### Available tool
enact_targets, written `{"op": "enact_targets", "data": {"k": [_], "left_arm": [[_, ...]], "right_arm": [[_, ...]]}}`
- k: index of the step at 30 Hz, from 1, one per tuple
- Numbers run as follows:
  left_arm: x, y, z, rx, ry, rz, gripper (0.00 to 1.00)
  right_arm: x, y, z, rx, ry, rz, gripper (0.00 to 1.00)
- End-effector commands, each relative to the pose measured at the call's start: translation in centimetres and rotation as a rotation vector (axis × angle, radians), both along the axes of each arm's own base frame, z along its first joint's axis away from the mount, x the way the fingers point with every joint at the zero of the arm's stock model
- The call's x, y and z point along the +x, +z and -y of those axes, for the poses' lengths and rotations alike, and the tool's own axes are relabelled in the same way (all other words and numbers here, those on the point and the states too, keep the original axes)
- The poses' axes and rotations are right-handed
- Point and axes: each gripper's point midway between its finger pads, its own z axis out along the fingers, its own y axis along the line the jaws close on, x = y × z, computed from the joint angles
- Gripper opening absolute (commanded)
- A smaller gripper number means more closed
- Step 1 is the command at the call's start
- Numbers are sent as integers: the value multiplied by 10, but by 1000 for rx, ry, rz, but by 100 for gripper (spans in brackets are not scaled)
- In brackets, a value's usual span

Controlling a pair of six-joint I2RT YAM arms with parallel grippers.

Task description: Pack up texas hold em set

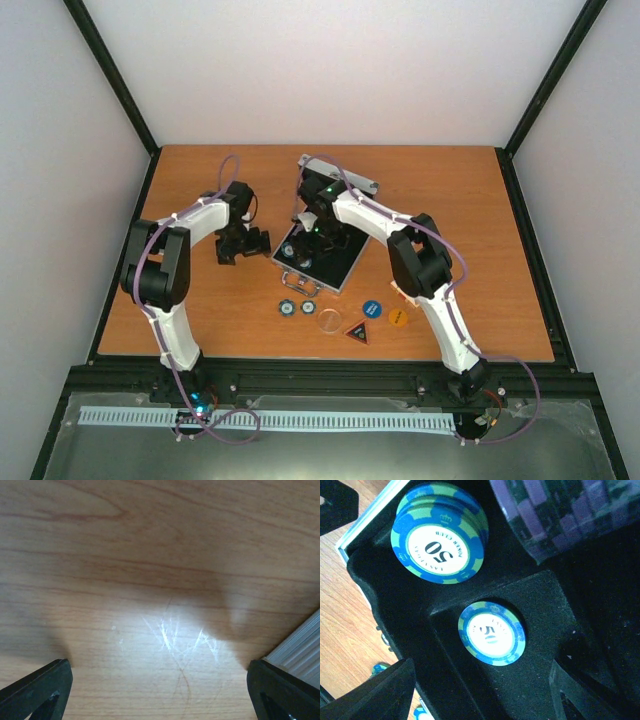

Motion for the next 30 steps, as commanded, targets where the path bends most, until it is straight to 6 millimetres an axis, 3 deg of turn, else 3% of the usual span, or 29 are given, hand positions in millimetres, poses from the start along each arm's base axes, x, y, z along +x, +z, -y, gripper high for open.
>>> {"op": "enact_targets", "data": {"k": [1, 17, 25, 30], "left_arm": [[14, 0, 6, -18, 34, 41, 98], [5, -12, 34, -67, -19, 12, 99], [1, -16, 39, -71, -25, 4, 98], [1, -18, 40, -72, -32, 2, 98]], "right_arm": [[-3, -9, 1, 21, 0, -37, 75], [-9, -15, -3, 57, -5, -76, 75], [-23, 10, -22, 208, 45, -133, 72], [-26, 19, -24, 237, 57, -132, 70]]}}
